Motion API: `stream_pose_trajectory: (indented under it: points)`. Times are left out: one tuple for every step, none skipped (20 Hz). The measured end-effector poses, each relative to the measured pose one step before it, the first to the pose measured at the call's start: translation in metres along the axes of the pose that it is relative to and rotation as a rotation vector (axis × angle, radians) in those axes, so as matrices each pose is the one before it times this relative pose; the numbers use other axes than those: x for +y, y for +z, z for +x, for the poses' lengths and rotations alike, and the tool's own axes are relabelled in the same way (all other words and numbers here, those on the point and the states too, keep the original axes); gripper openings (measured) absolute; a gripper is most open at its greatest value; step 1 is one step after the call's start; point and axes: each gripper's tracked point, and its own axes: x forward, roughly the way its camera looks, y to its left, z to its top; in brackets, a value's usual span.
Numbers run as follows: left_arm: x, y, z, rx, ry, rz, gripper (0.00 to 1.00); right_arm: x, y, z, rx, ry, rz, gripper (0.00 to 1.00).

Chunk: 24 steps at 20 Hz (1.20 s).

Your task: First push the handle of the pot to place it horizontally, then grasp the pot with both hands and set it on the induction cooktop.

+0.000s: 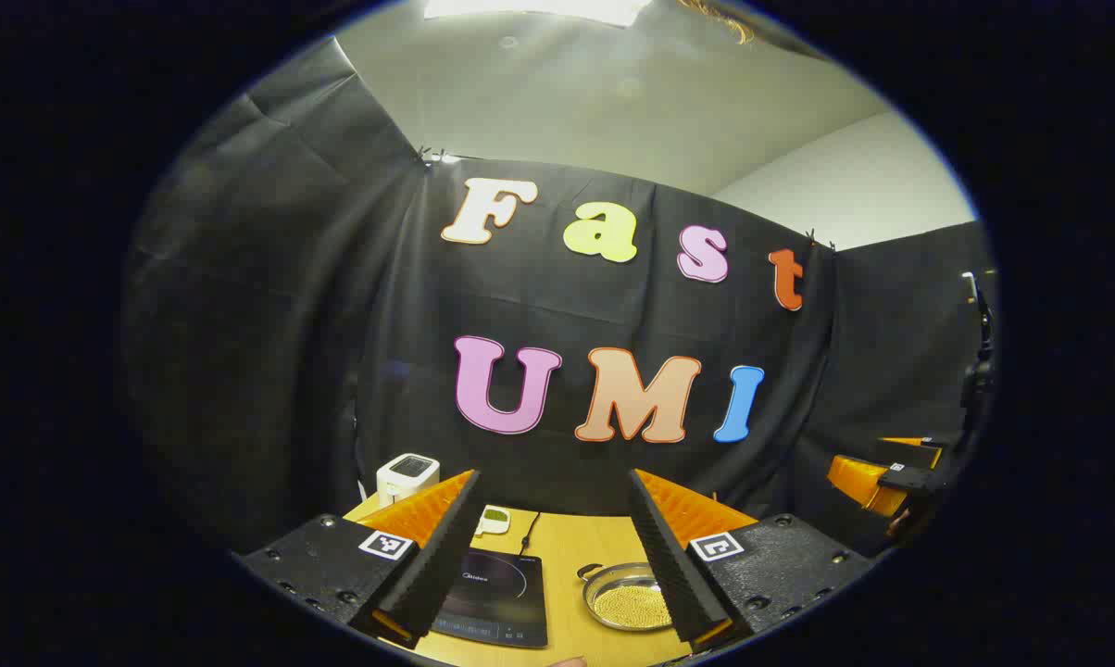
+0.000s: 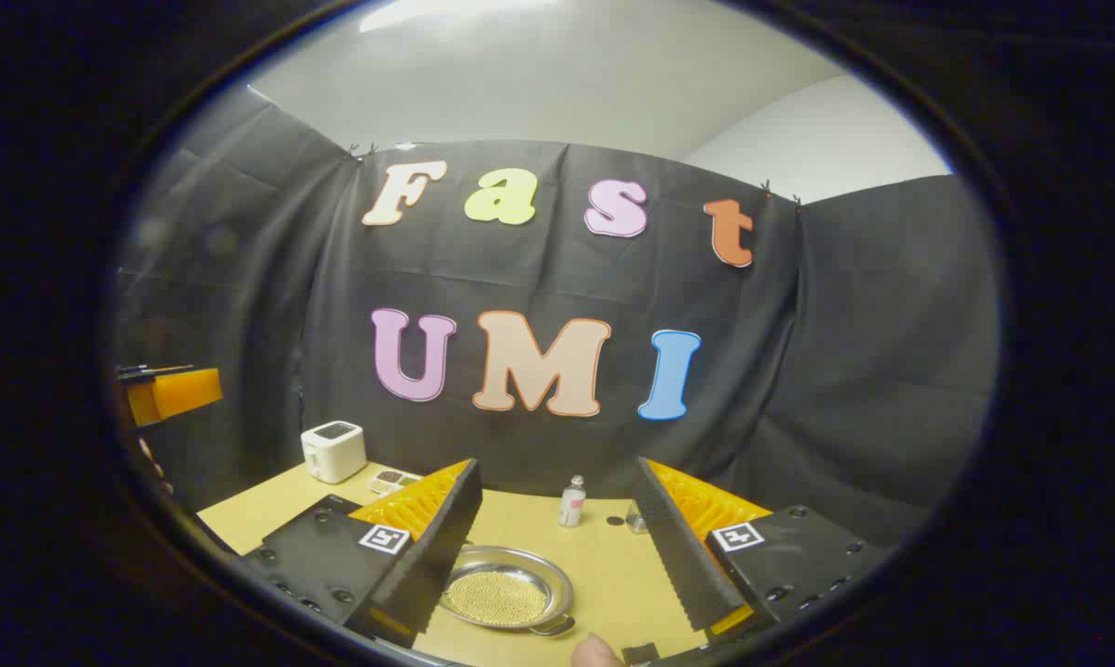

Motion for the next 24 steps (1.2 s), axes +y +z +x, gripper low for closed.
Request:
stream_pose_trajectory:
  points:
    - [0.00201,-0.00180,0.00215,0.00119,0.01267,0.01630,0.88,-0.00331,-0.00285,0.00353,0.00989,0.00825,0.01524,0.99]
    - [0.00183,0.00204,0.00168,-0.00717,0.01269,0.01660,0.88,-0.00318,-0.00438,0.00414,0.01545,0.00455,0.01721,0.99]
    - [0.00236,0.00047,0.00211,-0.00228,0.01475,0.01885,0.88,-0.00510,-0.00360,0.00399,0.01237,0.00184,0.02283,0.99]
    - [0.00079,-0.00374,0.00116,0.00372,0.01343,0.01306,0.93,-0.00253,-0.00091,0.00425,0.00477,0.00282,0.01707,0.99]
    - [-0.00103,-0.00157,0.00166,0.00619,0.00728,0.00734,0.93,-0.00373,-0.00036,0.00600,0.00553,-0.00144,0.01064,0.99]
    - [-0.00270,-0.00090,0.00145,0.00306,0.00637,0.00464,0.93,-0.00395,-0.00199,0.00448,0.00829,-0.00159,0.00782,0.99]
    - [-0.00260,0.00067,0.00123,0.00074,0.00245,0.00384,0.88,-0.00220,-0.00065,0.00429,0.00667,0.00344,0.00959,0.99]
    - [-0.00132,0.00118,0.00083,-0.00217,0.00275,0.00424,0.88,0.00112,-0.00014,0.00421,0.00277,0.01155,0.01223,0.99]
    - [-0.00079,0.00100,0.00034,-0.00285,0.00192,0.00283,0.88,-0.00063,0.00102,0.00457,-0.00114,0.00953,0.00993,1.00]
    - [-0.00290,0.00157,0.00011,-0.00320,-0.00042,0.00101,0.88,-0.00073,0.00153,0.00426,0.00000,0.00658,0.00588,1.00]
    - [-0.00252,-0.00001,0.00055,0.00236,0.00199,0.00149,0.89,-0.00076,0.00006,0.00416,0.00306,0.00548,0.00054,1.00]
    - [-0.00154,-0.00032,0.00028,0.00476,0.00041,0.00206,0.88,-0.00020,-0.00203,0.00238,0.00331,0.00714,-0.00050,1.00]
    - [-0.00341,-0.00259,0.00080,0.00265,-0.00210,0.00263,0.88,0.00038,-0.00047,0.00113,0.00174,0.00653,-0.00047,1.00]
    - [-0.00156,0.00038,0.00046,0.00356,-0.00091,0.00670,0.88,-0.00006,-0.00098,0.00035,0.00246,0.00235,-0.00126,0.99]
    - [-0.00069,-0.00059,0.00098,0.00121,-0.00102,0.00899,0.88,-0.00068,-0.00093,-0.00059,0.00074,0.00334,-0.00039,0.99]
    - [-0.00138,0.00109,-0.00009,-0.00240,-0.00279,0.00816,0.89,-0.00005,0.00018,0.00012,0.00026,0.00022,-0.00054,0.99]
    - [-0.00201,0.00046,0.00034,-0.00359,-0.00250,0.00912,0.89,0.00008,-0.00195,-0.00030,0.00278,0.00004,-0.00035,1.00]
    - [-0.00107,0.00159,0.00018,-0.00171,-0.00476,0.00688,0.88,0.00014,0.00030,0.00005,0.00101,-0.00045,-0.00007,1.00]
    - [-0.00228,-0.00031,-0.00031,-0.00089,-0.00643,0.00391,0.88,0.00067,-0.00088,0.00004,0.00233,-0.00075,0.00055,0.99]
    - [-0.00067,0.00041,-0.00027,0.00012,-0.00468,0.00146,0.88,0.00080,-0.00169,-0.00044,0.00426,0.00256,0.00130,1.00]
    - [-0.00045,-0.00122,-0.00048,0.00087,-0.00498,-0.00015,0.88,0.00098,-0.00083,-0.00058,0.00575,0.00155,0.00095,1.00]
    - [0.00040,-0.00043,0.00018,0.00091,-0.00355,-0.00132,0.89,0.00162,-0.00246,-0.00121,0.00803,0.00361,0.00022,1.00]
    - [0.00068,-0.00183,-0.00077,0.00489,-0.00335,-0.00134,0.88,0.00176,-0.00154,-0.00095,0.00724,0.00287,0.00140,0.99]
    - [0.00172,-0.00001,-0.00040,-0.00030,-0.00119,-0.00201,0.93,0.00265,-0.00159,-0.00093,0.00748,0.00426,-0.00010,0.99]
